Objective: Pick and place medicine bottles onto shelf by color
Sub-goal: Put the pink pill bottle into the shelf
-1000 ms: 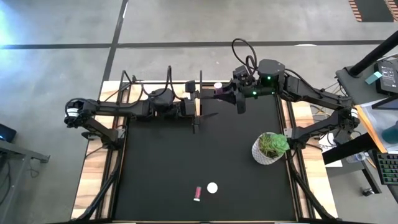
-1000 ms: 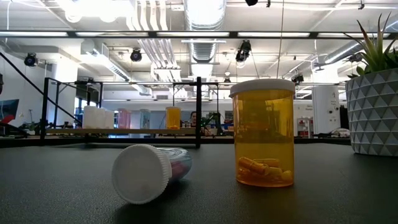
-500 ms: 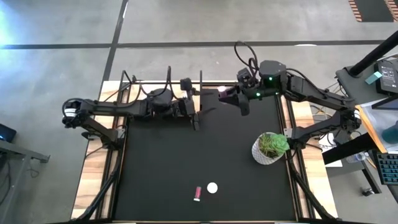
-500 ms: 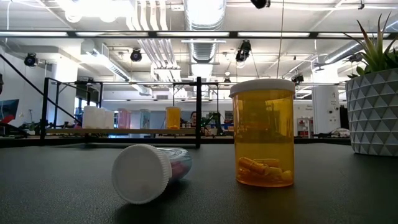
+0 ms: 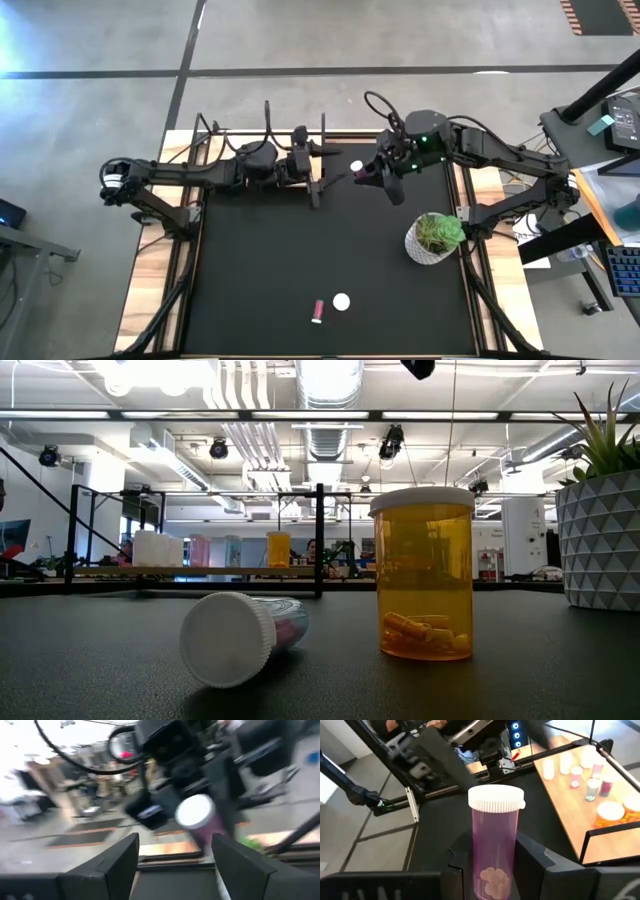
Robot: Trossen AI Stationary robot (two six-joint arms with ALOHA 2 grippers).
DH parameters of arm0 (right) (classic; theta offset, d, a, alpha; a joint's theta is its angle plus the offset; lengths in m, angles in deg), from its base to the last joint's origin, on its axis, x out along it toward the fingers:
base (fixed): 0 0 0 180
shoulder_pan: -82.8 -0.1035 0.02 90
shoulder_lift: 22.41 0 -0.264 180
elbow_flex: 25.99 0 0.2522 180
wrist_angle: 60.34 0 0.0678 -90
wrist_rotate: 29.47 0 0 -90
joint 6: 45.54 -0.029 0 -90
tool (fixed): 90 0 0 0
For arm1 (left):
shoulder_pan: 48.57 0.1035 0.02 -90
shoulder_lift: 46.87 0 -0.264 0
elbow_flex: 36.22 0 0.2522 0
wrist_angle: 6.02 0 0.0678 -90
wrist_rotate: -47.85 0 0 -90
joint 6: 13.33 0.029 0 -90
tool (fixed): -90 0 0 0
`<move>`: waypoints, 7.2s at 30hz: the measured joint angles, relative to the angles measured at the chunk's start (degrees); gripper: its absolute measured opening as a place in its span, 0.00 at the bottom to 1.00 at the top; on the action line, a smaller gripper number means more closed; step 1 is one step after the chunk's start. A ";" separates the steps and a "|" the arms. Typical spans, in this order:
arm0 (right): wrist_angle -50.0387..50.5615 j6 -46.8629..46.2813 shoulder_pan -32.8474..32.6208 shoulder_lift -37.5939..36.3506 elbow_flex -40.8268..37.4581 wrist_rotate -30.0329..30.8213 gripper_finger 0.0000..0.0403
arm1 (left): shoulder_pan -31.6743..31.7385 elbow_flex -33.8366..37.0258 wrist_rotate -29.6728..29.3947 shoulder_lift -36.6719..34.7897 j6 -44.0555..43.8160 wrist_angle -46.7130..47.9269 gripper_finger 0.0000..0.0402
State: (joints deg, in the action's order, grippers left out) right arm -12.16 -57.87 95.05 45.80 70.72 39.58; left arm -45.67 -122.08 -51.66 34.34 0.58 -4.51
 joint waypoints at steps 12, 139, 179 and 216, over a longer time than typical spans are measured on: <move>4.57 1.75 -0.69 0.57 0.00 -0.01 0.24 | 0.03 0.11 6.89 0.13 -16.71 1.03 0.58; 6.38 5.96 -6.10 8.23 0.00 4.50 0.28 | 0.09 1.73 12.64 2.43 -44.65 10.10 0.26; 25.74 4.69 -5.99 -12.38 0.02 21.09 0.57 | 9.86 3.87 -7.63 -9.22 -45.76 54.39 0.26; 14.18 5.28 -5.97 -14.99 -9.20 24.11 0.57 | 9.86 29.31 -26.68 -9.86 -66.47 47.36 0.26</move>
State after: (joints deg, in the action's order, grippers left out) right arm 2.02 -52.59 89.08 30.82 61.52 63.69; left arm -35.81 -92.77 -78.34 24.48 -65.89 42.86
